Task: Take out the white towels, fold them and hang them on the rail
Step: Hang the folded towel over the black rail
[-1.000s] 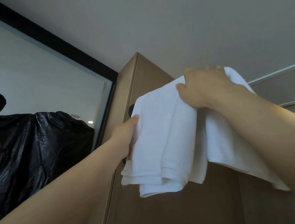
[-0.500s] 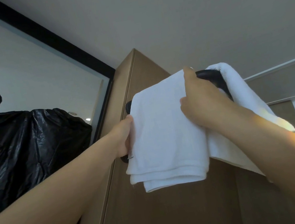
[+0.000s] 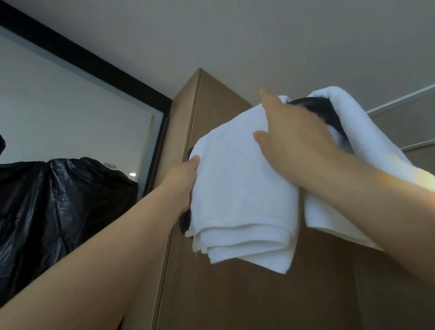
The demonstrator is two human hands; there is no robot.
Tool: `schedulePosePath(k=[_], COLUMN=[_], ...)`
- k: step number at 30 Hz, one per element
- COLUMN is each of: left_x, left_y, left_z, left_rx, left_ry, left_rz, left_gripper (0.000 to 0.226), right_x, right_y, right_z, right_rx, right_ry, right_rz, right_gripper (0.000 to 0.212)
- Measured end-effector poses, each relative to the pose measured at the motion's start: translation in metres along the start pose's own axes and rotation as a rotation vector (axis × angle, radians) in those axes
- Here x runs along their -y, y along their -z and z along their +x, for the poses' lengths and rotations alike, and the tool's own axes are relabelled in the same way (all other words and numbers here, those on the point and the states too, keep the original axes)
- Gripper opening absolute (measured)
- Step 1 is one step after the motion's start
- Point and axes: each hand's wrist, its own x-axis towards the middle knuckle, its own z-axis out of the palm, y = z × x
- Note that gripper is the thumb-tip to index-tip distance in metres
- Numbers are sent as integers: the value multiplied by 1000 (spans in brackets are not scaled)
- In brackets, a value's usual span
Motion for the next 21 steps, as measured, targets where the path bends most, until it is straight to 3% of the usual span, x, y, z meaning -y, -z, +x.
schedulePosePath(k=[3,6,8,13,18,21], left_x=[-11,-22,-22,-11,10,16], left_y=[-11,-23,-26,-21,-11,-9], left_z=[9,17,22,28,19,9], left_rx=[-88,-71,-78,-110,-81,-106], left_ry=[-74,-174,-253,-333,-188,-253], left_rz=[109,206,268,324,343,297], left_gripper=[37,41,45,44,44,40], right_x=[-1,-3,-4,-7,-5,-4], right_y=[12,17,17,14,11,10], right_z=[20,36,42,38,31,30], right_rx=[-31,-57,-54,151,189,198], right_ry=[18,37,15,-26,30,32], right_rz=[-152,-266,-277,-198,-200,-231], right_gripper=[36,31,31,45,42,43])
